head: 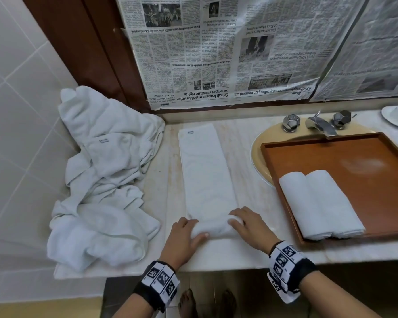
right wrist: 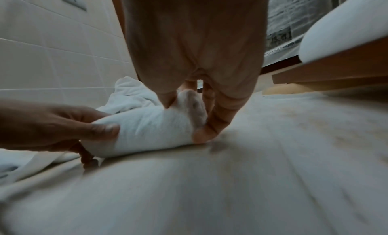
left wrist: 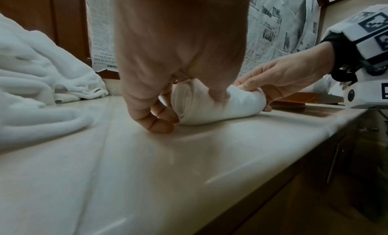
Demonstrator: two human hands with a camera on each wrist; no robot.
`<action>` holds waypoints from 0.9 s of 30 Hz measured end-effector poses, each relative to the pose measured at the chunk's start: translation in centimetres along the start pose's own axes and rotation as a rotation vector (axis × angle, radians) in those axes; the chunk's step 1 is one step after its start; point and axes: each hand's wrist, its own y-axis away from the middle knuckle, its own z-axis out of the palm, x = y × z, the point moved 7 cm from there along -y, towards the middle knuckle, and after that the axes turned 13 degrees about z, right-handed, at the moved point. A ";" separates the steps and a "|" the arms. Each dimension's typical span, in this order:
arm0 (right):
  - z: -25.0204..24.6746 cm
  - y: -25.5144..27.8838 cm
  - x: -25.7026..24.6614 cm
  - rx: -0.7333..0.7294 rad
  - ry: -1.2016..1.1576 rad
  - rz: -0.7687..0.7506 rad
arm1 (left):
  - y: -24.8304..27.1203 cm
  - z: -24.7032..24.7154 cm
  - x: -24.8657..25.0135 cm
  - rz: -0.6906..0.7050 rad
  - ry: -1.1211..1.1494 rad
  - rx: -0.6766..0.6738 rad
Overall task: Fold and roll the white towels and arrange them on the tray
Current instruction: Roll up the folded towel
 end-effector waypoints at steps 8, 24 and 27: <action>0.1 0.5 -2.1 0.178 0.338 0.031 | -0.4 -0.8 -1.0 -0.225 0.169 0.106; 1.2 -0.1 -1.8 0.024 0.249 -0.193 | 0.7 -1.2 0.1 0.042 0.176 0.355; 0.9 -0.5 -1.6 -0.015 0.172 -0.161 | 0.9 -0.6 -0.2 0.104 0.068 0.264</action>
